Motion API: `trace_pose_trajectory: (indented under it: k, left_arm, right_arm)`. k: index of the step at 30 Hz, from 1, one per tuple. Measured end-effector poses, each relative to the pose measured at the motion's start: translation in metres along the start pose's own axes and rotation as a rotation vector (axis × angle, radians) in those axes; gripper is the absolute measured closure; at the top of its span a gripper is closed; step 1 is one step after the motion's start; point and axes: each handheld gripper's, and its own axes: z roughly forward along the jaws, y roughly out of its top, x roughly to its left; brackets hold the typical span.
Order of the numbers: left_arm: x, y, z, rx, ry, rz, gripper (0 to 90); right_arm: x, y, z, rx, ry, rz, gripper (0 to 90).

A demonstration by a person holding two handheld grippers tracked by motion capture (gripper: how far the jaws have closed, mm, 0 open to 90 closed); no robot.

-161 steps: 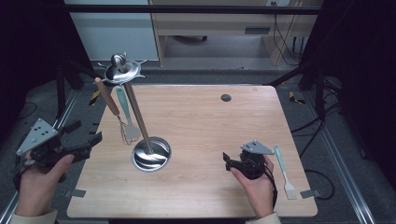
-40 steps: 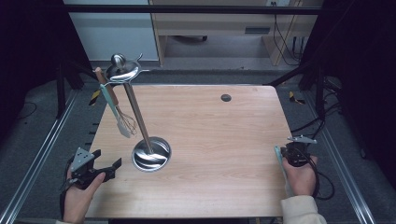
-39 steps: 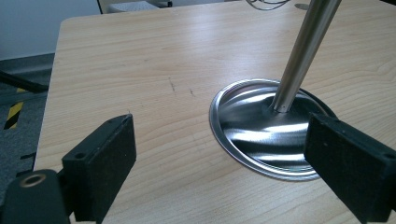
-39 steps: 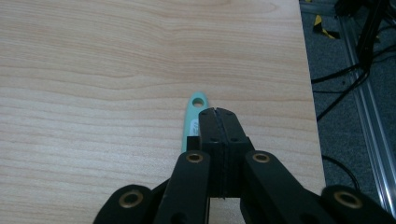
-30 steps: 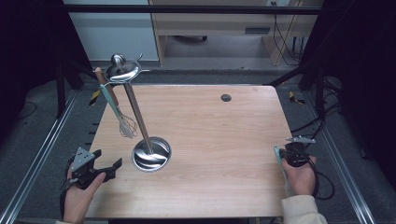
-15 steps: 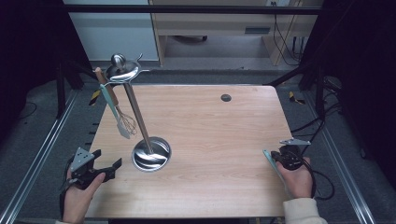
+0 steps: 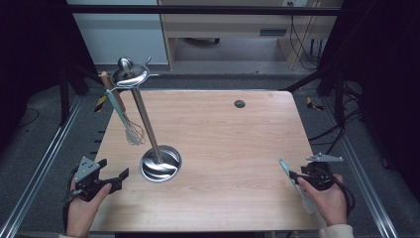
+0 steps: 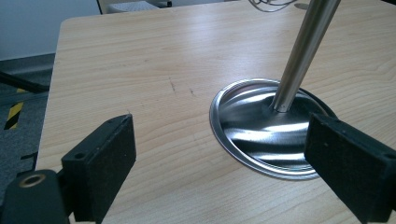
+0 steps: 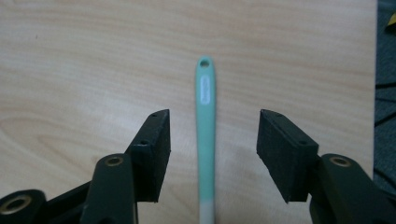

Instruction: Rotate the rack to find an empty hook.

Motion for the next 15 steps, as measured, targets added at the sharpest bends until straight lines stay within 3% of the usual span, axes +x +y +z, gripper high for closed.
trace_pose_trajectory:
  k: [4, 11, 15]
  left_arm:
    - [0.001, 0.000, 0.000, -0.002, 0.001, -0.001, 8.7]
    - [0.002, 0.000, 0.000, -0.002, 0.004, -0.002, 8.7]
    - [0.001, 0.000, 0.000, -0.001, 0.001, 0.002, 8.7]
  right_arm:
    - [0.001, -0.006, 0.000, 0.061, 0.001, -0.024, 53.4]
    - [-0.001, -0.010, -0.001, 0.084, -0.010, -0.024, 59.1]
    - [-0.002, -0.013, -0.001, 0.123, -0.010, -0.027, 61.4]
